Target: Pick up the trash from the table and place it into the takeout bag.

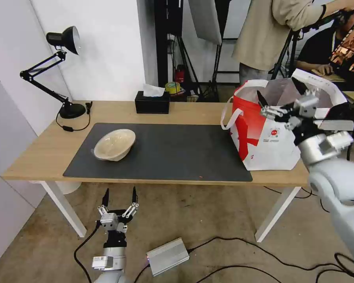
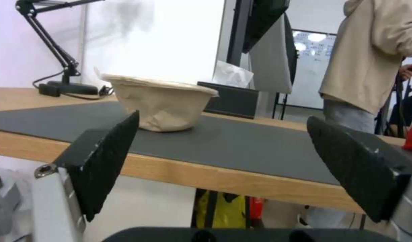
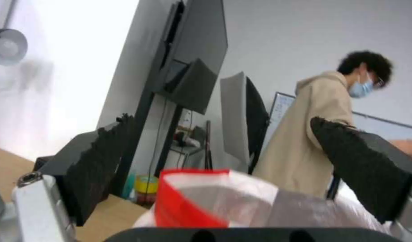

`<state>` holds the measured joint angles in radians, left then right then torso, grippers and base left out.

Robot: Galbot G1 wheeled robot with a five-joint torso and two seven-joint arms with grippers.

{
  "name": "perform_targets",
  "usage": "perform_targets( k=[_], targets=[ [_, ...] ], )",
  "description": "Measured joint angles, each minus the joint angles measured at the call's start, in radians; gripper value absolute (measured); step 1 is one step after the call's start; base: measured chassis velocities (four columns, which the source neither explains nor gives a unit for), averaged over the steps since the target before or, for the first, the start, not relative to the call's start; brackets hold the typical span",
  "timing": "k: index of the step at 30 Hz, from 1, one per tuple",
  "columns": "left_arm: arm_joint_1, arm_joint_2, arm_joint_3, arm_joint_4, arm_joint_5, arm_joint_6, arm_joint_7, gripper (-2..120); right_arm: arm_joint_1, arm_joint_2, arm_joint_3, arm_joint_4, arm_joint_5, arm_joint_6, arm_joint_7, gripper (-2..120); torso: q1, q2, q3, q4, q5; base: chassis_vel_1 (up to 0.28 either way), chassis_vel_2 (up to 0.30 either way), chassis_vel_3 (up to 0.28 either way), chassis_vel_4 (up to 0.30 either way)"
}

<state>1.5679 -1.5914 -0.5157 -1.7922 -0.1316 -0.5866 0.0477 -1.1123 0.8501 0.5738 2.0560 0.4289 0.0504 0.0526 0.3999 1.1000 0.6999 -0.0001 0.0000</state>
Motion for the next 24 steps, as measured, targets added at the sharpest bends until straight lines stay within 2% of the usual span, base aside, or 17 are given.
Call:
perform_targets(
  k=[6,11,15,24],
  targets=[
    [0.006,-0.001,0.009,-0.007,0.003,-0.004,0.0,100,-0.143,0.099,0.04,0.059,-0.071,0.032,-0.001,100,0.0,0.0,0.0,0.0,0.0,0.0,0.0,0.0,0.0],
    [0.009,0.0,0.008,-0.018,0.004,-0.004,0.0,100,-0.204,0.16,0.049,0.086,-0.118,0.052,-0.002,100,0.0,0.0,0.0,0.0001,-0.0001,0.0,0.0,0.0,0.0],
    [0.018,0.0,0.007,-0.043,0.01,-0.007,0.0,100,-0.277,0.247,0.051,0.118,-0.18,0.082,-0.011,100,0.0,0.0,0.0,0.0002,-0.0002,0.0,0.0,0.0,0.0],
    [0.045,0.002,-0.001,-0.112,0.027,-0.011,0.0,100,-0.365,0.31,0.043,0.141,-0.242,0.123,-0.037,100,0.0,0.0,0.0,0.0002,-0.0001,0.0,0.0,0.0,0.0]
  ],
)
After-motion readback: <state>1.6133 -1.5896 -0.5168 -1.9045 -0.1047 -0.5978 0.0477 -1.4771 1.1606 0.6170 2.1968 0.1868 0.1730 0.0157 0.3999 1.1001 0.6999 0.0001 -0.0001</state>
